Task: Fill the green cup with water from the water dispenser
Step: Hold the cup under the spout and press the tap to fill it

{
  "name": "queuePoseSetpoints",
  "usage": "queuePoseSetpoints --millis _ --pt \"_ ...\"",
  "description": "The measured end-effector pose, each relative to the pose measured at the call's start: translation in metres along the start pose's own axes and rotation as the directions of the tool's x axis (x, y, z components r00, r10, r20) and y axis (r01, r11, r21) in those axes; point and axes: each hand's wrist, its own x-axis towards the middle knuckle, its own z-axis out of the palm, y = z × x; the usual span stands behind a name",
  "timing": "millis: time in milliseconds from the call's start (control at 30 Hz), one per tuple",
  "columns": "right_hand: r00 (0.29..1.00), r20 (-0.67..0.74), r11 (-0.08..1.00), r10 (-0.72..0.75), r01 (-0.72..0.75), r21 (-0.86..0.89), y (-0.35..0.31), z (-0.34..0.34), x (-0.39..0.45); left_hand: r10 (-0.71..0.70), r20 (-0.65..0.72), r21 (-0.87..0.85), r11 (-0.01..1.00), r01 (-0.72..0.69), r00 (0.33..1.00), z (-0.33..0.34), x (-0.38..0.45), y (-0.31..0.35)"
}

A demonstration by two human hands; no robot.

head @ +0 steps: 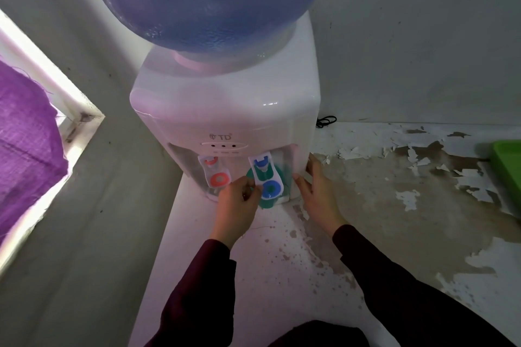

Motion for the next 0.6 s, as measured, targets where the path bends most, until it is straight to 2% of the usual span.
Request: queuePoseSetpoints --millis 67,133,200,233,367,600 --pt "1.0 -0.001 1.0 0.003 -0.003 0.007 0.001 0.001 0.0 -0.032 0.021 -0.055 0.998 0.034 0.999 -0.002 -0.003 0.005" --pt "1.0 0.007 0.999 0.016 -0.016 0.034 0.001 0.001 0.0 -0.082 0.033 -0.203 0.975 0.087 0.996 -0.006 -0.009 0.013" --pt "0.999 0.019 0.997 0.028 -0.03 0.069 0.002 0.002 -0.001 -0.158 0.067 -0.456 0.873 0.171 0.985 -0.015 -0.014 0.022" --pt "0.999 0.022 0.996 0.036 -0.038 0.083 0.003 0.002 -0.001 -0.186 0.09 -0.519 0.829 0.205 0.978 -0.019 -0.015 0.026" --pt "0.998 -0.017 0.995 0.062 -0.06 0.076 0.003 0.006 0.002 -0.191 0.155 -0.482 0.842 0.243 0.969 -0.026 -0.014 0.028" --pt "0.997 -0.027 0.993 0.077 -0.074 0.091 0.007 0.009 0.001 -0.19 0.169 -0.514 0.82 0.251 0.967 -0.025 -0.015 0.024"
